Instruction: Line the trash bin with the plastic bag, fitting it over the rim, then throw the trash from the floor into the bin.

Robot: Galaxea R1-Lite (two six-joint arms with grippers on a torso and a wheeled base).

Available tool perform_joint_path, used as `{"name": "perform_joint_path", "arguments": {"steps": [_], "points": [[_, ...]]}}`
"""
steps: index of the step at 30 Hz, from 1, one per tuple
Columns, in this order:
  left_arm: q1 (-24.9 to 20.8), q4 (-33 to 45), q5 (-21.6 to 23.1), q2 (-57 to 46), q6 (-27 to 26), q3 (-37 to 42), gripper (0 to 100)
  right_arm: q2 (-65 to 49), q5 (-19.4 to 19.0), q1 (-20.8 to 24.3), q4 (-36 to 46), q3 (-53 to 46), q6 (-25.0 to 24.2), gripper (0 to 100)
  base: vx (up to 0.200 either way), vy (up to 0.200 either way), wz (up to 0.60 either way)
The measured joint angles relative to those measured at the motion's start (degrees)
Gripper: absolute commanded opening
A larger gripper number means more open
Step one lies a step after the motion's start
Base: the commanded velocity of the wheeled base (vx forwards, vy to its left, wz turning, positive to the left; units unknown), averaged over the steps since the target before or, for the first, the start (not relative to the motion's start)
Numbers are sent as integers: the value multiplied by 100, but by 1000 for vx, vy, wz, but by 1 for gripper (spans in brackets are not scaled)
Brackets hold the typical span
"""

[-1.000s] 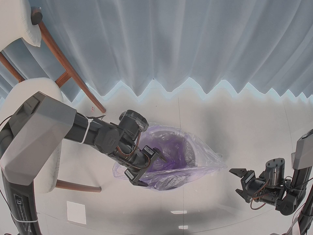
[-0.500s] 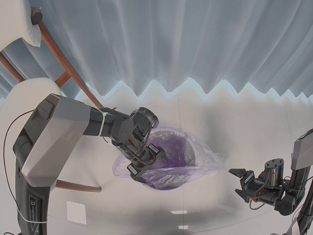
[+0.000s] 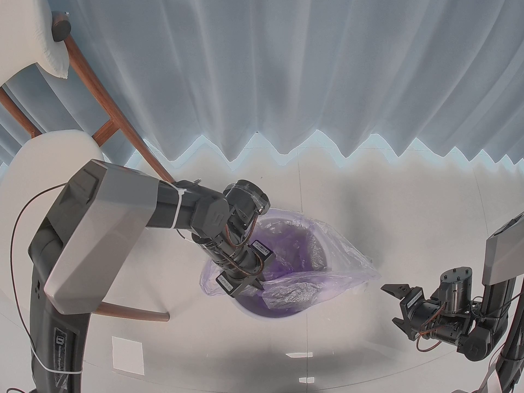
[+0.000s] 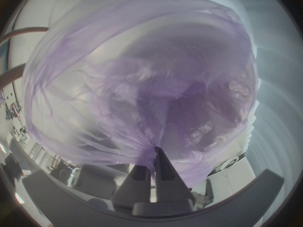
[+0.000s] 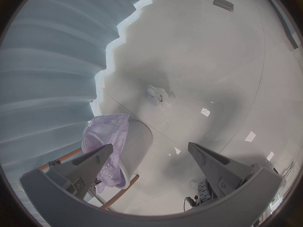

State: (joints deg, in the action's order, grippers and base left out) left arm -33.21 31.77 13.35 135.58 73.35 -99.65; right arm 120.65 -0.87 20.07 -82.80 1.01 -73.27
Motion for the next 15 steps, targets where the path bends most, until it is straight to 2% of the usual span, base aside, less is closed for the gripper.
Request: {"name": "perform_joint_path", "arguments": {"steps": [3, 10, 15], "points": [[-6, 217, 2, -182, -126, 15, 0, 7, 0, -4, -5, 0, 2, 100, 0, 0, 0], [-13, 1175, -5, -896, -980, 254, 0, -128, -17, 96, -479, 0, 33, 100, 0, 0, 0], [-56, 1213, -71, -1248, -1182, 560, 0, -336, -57, 697, -530, -2, 29, 100, 0, 0, 0]]}}
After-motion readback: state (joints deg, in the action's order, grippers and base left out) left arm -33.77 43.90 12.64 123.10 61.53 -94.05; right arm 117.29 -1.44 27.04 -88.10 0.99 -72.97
